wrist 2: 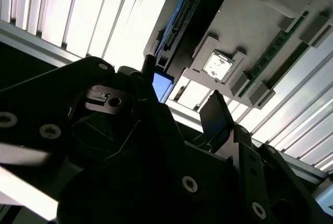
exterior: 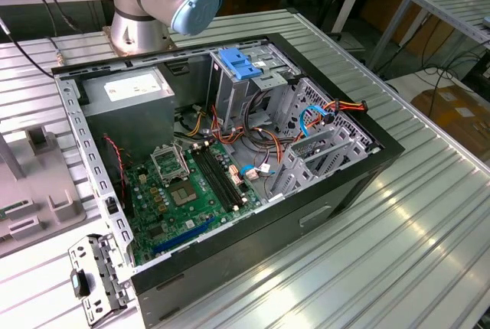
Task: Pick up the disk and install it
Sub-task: 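Pick up the disk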
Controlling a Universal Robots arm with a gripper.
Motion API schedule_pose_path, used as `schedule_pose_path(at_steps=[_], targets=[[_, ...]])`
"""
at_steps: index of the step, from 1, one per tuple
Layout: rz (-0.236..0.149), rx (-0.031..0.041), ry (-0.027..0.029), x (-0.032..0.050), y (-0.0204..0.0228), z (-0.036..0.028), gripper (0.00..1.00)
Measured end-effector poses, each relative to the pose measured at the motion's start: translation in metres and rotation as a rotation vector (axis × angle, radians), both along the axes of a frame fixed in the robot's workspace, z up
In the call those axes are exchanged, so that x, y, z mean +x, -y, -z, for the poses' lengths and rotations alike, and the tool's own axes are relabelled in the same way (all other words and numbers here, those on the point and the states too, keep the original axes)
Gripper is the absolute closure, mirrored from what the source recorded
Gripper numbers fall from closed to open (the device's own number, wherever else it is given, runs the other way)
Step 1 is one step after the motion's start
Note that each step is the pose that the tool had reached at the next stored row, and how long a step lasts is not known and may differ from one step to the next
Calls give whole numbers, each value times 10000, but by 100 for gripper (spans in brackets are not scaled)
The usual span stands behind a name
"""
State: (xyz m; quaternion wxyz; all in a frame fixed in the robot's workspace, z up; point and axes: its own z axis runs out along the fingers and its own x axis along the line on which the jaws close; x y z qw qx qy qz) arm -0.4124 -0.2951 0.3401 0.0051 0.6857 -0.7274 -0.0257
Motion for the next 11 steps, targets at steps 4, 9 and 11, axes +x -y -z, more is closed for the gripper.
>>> schedule_pose_path(at_steps=[4, 9, 11], targets=[[-2, 0, -1, -32, -47, 0, 38], [0, -1, 0, -56, -108, 2, 38], [-1, 0, 1, -65, -136, 6, 38]])
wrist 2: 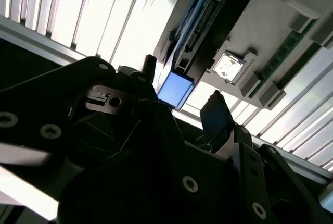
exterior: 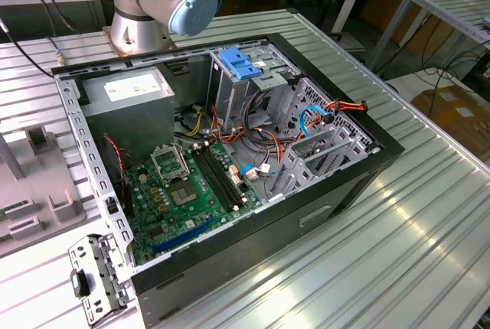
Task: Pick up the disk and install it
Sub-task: 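Pick up the disk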
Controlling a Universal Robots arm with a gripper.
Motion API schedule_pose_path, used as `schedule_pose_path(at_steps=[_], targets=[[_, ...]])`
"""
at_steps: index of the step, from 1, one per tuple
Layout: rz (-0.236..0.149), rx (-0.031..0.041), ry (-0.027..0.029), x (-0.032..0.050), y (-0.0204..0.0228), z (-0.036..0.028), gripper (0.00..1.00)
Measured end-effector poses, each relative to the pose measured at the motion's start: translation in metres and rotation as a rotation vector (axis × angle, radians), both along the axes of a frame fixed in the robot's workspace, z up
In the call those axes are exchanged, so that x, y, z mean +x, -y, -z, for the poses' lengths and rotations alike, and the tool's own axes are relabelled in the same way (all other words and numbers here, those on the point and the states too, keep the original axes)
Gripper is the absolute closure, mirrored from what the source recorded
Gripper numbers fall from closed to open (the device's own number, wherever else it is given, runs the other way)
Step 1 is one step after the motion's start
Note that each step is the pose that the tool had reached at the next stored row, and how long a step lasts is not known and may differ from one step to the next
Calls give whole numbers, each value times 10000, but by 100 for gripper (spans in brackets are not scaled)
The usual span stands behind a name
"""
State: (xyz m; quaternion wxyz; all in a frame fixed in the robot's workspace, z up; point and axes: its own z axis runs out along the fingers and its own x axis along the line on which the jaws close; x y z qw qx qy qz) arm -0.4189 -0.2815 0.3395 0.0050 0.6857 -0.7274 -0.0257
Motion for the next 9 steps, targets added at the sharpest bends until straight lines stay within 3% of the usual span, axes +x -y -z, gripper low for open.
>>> schedule_pose_path(at_steps=[9], targets=[[-91, -1, -1, -25, -14, 43, 38]])
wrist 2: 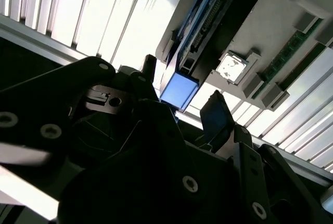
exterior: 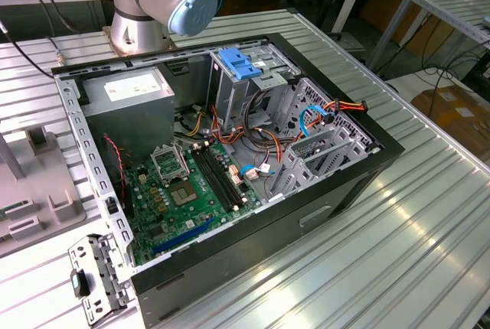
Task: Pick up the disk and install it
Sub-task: 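Pick up the disk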
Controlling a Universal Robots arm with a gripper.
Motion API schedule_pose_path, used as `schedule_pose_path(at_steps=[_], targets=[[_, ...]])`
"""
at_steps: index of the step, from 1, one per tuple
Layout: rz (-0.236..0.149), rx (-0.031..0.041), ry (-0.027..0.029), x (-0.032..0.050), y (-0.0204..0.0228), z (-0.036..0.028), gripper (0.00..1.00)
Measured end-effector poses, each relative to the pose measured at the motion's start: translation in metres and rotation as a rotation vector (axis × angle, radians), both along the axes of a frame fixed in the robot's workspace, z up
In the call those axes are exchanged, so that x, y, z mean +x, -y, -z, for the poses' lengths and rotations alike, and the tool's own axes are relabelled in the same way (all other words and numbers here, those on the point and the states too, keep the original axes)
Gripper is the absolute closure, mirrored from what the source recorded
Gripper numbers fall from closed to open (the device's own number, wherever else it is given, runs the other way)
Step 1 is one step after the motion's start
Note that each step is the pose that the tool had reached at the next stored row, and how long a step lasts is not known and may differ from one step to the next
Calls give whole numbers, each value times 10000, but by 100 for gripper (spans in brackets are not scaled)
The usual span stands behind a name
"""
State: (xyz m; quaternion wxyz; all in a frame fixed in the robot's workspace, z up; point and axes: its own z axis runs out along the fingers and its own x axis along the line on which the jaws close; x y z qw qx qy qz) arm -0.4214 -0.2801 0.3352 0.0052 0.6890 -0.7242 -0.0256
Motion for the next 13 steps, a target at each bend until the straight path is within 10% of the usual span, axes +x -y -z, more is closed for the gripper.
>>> schedule_pose_path(at_steps=[13], targets=[[-332, -6, -2, 1, 22, 77, 38]])
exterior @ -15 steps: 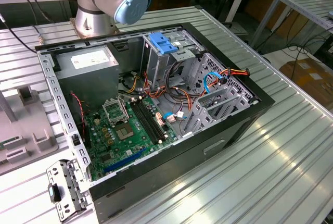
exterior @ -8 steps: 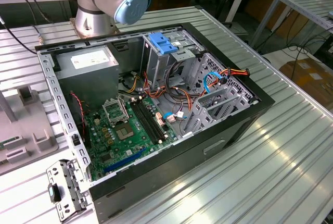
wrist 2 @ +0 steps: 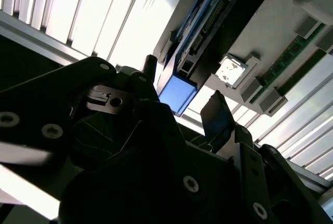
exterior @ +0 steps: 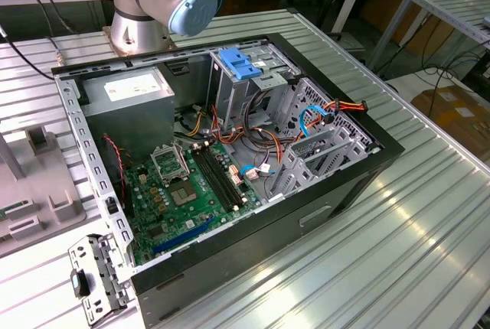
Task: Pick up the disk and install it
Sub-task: 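Pick up the disk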
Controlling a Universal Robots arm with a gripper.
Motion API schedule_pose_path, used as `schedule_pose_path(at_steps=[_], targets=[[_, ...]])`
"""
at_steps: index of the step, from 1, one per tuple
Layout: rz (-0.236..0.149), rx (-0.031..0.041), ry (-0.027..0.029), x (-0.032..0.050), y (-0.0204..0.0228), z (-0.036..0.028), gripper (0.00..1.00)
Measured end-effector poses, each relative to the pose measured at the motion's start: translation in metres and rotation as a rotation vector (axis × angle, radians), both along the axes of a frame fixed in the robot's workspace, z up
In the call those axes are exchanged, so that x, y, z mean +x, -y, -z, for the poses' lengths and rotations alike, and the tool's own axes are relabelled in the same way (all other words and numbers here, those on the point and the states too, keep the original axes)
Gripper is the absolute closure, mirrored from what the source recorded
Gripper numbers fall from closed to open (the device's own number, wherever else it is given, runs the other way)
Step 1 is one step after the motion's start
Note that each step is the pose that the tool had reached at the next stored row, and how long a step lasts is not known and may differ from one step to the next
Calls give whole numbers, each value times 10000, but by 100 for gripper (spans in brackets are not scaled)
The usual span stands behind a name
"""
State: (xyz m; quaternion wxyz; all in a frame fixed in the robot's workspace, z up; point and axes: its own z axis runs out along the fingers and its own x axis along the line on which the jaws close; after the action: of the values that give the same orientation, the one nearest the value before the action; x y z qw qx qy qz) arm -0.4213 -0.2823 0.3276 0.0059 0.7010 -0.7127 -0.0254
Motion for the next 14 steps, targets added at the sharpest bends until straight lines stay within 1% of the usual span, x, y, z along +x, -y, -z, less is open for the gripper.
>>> schedule_pose_path(at_steps=[14], targets=[[0, 1, 1, 0, 1, 48, 38]])
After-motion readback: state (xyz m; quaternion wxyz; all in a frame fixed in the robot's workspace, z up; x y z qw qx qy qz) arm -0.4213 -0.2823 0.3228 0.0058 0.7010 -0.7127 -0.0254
